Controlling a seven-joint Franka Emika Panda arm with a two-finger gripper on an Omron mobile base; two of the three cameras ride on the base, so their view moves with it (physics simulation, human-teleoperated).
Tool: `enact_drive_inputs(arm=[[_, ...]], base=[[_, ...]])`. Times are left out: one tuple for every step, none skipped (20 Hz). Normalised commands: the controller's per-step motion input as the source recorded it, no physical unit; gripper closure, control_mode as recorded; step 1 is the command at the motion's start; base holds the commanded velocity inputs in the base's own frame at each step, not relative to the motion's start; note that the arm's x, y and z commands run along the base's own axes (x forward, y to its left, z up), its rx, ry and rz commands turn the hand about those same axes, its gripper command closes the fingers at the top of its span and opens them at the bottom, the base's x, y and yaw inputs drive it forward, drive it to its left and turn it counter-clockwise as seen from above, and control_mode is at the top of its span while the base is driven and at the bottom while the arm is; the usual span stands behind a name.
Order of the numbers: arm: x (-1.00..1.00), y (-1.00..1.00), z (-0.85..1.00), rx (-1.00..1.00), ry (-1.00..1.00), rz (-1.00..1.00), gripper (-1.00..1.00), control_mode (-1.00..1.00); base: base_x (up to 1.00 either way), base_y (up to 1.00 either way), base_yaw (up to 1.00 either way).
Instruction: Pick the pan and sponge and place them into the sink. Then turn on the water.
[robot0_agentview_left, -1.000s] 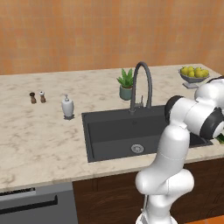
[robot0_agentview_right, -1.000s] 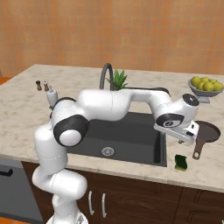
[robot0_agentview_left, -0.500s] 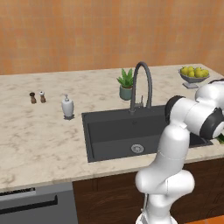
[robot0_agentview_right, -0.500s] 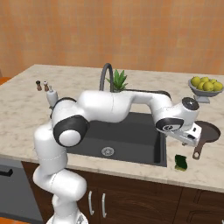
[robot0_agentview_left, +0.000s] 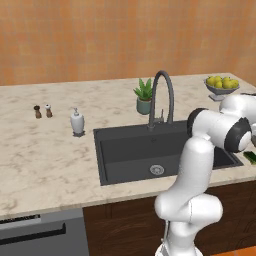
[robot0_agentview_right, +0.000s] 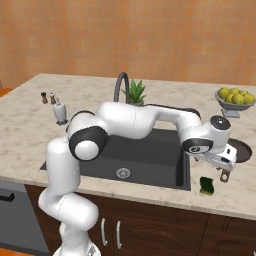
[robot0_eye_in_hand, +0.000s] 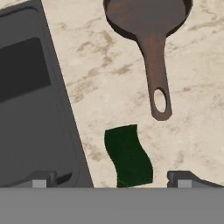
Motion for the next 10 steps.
enact_drive_inputs(arm=[[-0.03,-0.52,-0.07,0.0,0.0,0.08,-1.0,-1.0],[0.0,-0.47,-0.11,0.0,0.0,0.07,-1.0,-1.0],[0.0,-0.45,-0.13,0.0,0.0,0.07,-1.0,-1.0],[0.0,-0.41,-0.08,0.0,0.0,0.07,-1.0,-1.0],[0.0,-0.34,-0.08,0.0,0.0,0.05,-1.0,-1.0],[0.0,-0.39,-0.11,0.0,0.0,0.07,-1.0,-1.0],[0.0,-0.24,-0.19,0.0,0.02,0.06,-1.0,-1.0],[0.0,-0.11,-0.2,0.0,0.01,0.07,-1.0,-1.0],[0.0,-0.07,-0.21,0.0,0.0,0.07,-1.0,-1.0],[0.0,-0.03,-0.24,0.0,0.0,0.06,-1.0,-1.0]], base=[[0.0,0.0,0.0],[0.0,0.0,0.0],[0.0,0.0,0.0],[0.0,0.0,0.0],[0.0,0.0,0.0],[0.0,0.0,0.0],[0.0,0.0,0.0],[0.0,0.0,0.0],[0.0,0.0,0.0],[0.0,0.0,0.0]])
